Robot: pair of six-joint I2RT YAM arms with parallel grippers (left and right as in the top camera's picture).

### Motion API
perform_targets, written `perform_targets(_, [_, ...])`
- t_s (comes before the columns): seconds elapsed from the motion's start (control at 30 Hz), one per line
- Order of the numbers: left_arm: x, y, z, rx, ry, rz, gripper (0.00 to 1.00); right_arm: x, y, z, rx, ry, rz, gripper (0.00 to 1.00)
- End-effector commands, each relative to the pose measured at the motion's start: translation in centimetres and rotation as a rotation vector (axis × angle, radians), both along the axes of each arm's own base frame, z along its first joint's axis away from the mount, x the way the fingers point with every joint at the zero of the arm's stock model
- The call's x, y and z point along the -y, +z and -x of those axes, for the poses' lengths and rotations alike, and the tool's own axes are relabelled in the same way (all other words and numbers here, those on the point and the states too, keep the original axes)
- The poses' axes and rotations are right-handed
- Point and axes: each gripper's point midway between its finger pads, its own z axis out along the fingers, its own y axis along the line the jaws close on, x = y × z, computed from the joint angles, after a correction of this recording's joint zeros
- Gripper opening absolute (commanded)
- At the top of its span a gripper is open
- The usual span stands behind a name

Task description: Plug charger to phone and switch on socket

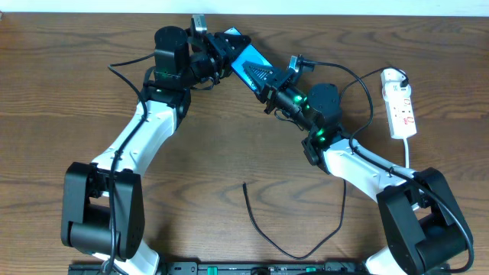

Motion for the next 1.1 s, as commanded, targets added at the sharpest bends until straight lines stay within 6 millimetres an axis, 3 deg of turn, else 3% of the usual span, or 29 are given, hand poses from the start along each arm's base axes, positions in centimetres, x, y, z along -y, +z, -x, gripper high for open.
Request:
perform_targets(0.0, [-0.1, 2.4, 0.0, 0.063, 0.004, 0.004, 0.30, -1.0, 1.3, 0.7, 0.029, 0.034, -0.022, 0.01])
perform_targets(0.2, [-0.1, 2.4, 0.0, 0.063, 0.004, 0.004, 0.19, -1.0, 1.3, 0.7, 0.029, 0.034, -0.021, 0.01])
perform_targets(0.27, [-0.1, 2.4, 0.0, 0.063, 0.004, 0.004, 0.09, -1.0, 1.3, 0.7, 0.029, 0.034, -0.021, 0.02])
perform_targets(0.47, [-0.1, 2.4, 0.0, 0.063, 0.004, 0.004, 0.08, -1.0, 1.3, 0.7, 0.029, 0.033, -0.021, 0.02])
perform_targets(0.53, [-0.1, 2.4, -0.1, 0.063, 0.005, 0.004, 0.07, -1.0, 1.4, 0.7, 0.029, 0.033, -0.022, 0.20])
perform_targets(0.6, [-0.1, 2.4, -0.1, 0.063, 0.005, 0.004, 0.07, -1.0, 1.4, 0.6, 0.029, 0.026, -0.022, 0.54])
perform_targets(0.63, [-0.1, 2.4, -0.1, 0.063, 0.005, 0.004, 0.07, -1.0, 1.4, 0.6, 0.029, 0.026, -0.022, 0.66])
perform_targets(0.67, [-0.1, 2.4, -0.1, 0.063, 0.005, 0.004, 0.07, -0.9, 1.4, 0.6, 0.029, 0.025, -0.022, 0.87])
perform_targets(0.7, [-0.1, 2.4, -0.1, 0.063, 0.005, 0.004, 0.07, -0.9, 1.4, 0.6, 0.029, 0.025, -0.022, 0.98])
perform_targets(0.9, [-1.2, 2.4, -0.6, 0.063, 0.033, 0.002, 0.07, -0.9, 1.4, 0.5, 0.029, 0.025, -0.022, 0.99])
perform_targets(1.07, [-4.9, 2.4, -1.8, 0.061, 0.092, 0.003, 0.08, -0.9, 1.2, 0.5, 0.025, 0.026, -0.019, 0.99])
